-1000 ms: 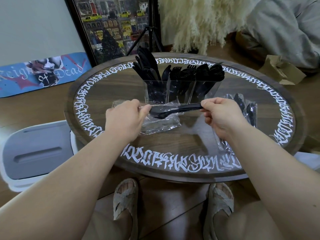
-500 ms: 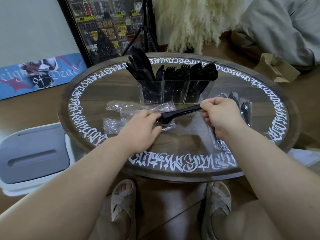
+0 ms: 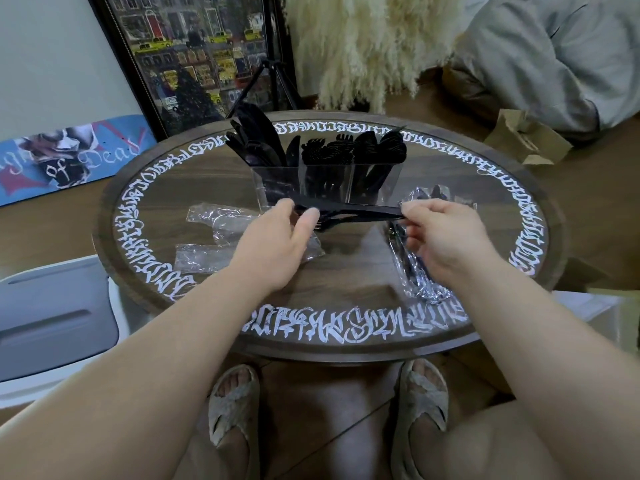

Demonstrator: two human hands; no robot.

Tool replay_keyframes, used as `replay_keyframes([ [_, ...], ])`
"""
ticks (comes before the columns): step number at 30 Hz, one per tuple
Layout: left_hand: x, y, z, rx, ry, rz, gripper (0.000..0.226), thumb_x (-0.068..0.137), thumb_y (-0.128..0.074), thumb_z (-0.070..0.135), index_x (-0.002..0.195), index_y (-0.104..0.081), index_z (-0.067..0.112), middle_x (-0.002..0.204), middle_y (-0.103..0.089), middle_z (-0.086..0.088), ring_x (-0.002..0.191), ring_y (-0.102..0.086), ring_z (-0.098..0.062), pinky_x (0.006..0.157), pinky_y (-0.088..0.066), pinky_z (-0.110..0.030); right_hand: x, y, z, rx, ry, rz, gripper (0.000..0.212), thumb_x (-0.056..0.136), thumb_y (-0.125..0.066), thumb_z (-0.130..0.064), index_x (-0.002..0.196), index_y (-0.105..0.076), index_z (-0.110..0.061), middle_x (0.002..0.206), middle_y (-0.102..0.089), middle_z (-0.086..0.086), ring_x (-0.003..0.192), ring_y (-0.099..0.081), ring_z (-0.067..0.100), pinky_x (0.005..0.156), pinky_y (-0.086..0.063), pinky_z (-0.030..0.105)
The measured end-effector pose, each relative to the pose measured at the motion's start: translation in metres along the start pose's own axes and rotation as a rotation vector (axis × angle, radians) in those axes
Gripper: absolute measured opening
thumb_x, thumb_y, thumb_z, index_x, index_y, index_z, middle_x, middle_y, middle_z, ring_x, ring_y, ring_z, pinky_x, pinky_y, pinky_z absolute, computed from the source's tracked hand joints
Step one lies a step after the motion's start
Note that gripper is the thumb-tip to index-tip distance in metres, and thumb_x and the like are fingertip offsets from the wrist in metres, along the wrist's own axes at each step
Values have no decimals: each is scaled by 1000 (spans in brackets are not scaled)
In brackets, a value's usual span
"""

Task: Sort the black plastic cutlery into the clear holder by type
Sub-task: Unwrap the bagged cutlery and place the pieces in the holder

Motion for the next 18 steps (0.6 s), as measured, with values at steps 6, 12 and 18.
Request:
replay_keyframes([
  [6, 7, 11, 0, -317, 194, 171, 30, 97, -46, 43, 97, -50, 13, 79, -57, 3, 78, -57, -22, 63, -41, -28, -8, -25, 13, -233, -84, -272, 19, 91, -56, 0, 75, -59, -9, 66, -61, 5, 52, -49, 8, 52, -44, 21],
  [12, 13, 6, -6, -315, 210, 136, 24, 94, -55, 37, 97, -52, 13, 93, -65, -8, 86, -64, -29, 81, -51, -44, -10, -32, 18, -463, -93, -456, 13, 92, -57, -5, 81, -60, -10, 71, -66, 6, 56, -57, 9, 59, -49, 24],
  [18, 13, -3, 13, -192, 82, 102, 17, 94, -58, 28, 96, -50, 13, 80, -57, 6, 78, -56, -20, 68, -39, -30, -15, -53, 8, -652, 128, -453, 10, 91, -61, -16, 85, -66, -23, 87, -70, 0, 79, -62, 13, 79, -51, 30],
])
Point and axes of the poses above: each hand's wrist, its own x-axis towards the middle knuckle, its own y-axis out of the back of the hand, z = x × y, the point moved 8 cm from there along x, towards the middle knuckle
